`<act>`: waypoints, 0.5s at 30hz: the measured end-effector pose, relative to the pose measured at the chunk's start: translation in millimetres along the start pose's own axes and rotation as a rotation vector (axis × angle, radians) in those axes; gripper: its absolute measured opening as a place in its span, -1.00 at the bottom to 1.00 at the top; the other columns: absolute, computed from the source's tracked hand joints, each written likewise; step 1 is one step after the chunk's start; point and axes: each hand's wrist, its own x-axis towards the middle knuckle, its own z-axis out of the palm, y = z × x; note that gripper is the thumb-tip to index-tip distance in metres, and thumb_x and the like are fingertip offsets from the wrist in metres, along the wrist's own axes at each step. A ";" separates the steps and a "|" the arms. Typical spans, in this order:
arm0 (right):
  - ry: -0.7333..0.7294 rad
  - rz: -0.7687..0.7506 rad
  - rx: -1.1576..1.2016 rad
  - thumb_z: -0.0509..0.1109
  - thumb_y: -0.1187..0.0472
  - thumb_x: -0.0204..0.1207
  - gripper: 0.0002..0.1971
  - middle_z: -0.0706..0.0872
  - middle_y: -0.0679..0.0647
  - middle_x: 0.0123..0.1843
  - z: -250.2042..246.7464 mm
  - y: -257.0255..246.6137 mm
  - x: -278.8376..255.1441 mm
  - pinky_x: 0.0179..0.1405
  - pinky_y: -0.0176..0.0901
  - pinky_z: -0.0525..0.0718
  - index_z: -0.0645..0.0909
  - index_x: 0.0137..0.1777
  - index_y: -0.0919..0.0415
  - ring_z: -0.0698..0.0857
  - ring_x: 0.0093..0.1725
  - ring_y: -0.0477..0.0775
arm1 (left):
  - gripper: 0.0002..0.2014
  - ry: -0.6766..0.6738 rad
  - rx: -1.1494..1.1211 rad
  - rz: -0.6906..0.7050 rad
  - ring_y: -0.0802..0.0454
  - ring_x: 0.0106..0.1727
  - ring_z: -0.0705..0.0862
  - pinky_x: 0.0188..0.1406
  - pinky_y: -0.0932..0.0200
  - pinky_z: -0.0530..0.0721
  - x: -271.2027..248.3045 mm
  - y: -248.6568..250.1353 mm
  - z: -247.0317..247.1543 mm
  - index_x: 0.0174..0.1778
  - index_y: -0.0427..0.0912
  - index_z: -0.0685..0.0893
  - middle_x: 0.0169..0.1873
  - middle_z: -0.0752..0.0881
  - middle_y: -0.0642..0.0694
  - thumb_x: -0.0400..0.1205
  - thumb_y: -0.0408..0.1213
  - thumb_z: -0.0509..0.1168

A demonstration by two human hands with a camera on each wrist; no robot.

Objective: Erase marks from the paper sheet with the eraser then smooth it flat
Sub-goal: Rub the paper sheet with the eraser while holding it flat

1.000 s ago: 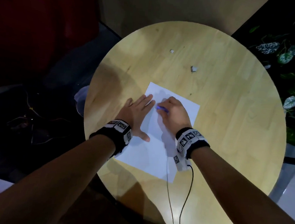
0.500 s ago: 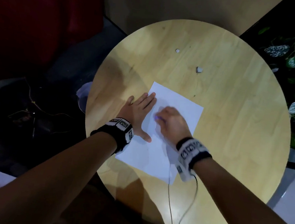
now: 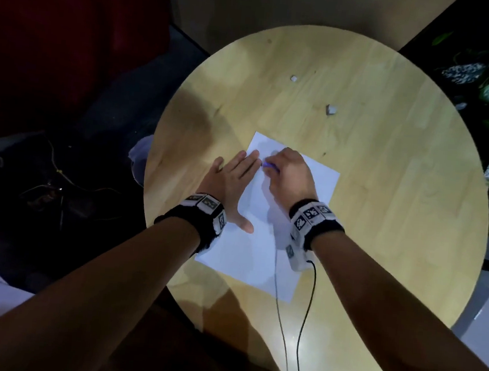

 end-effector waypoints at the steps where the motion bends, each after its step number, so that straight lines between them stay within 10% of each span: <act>1: 0.014 0.018 0.014 0.40 0.31 0.52 -0.88 0.65 0.16 -0.13 3.8 -0.2 -1.7 -0.16 0.07 0.68 0.76 -0.03 0.24 0.63 -0.05 0.23 | 0.46 0.000 -0.004 0.002 0.01 0.74 -0.28 0.68 -0.25 -0.05 -0.5 0.2 -0.2 0.75 -0.12 -0.26 0.73 -0.34 0.01 0.17 0.55 0.43; 8: -0.213 -0.221 0.068 0.46 0.40 0.42 -0.86 0.66 0.13 -0.11 3.3 -13.6 -78.9 -0.24 -0.05 0.70 0.75 -0.06 0.24 0.66 -0.12 0.20 | 0.48 0.003 0.003 -0.017 -0.02 0.74 -0.30 0.67 -0.29 -0.03 0.1 0.7 1.8 0.74 -0.14 -0.30 0.71 -0.39 0.00 0.17 0.56 0.41; 15: -0.001 -0.013 0.029 0.39 0.37 0.50 -0.88 0.68 0.19 -0.11 10.0 -10.1 -32.9 -0.16 0.02 0.68 0.75 -0.04 0.29 0.65 -0.08 0.28 | 0.47 -0.017 0.043 -0.016 -0.05 0.75 -0.28 0.67 -0.30 -0.01 -0.5 4.6 -0.6 0.74 -0.15 -0.29 0.72 -0.37 -0.02 0.18 0.57 0.40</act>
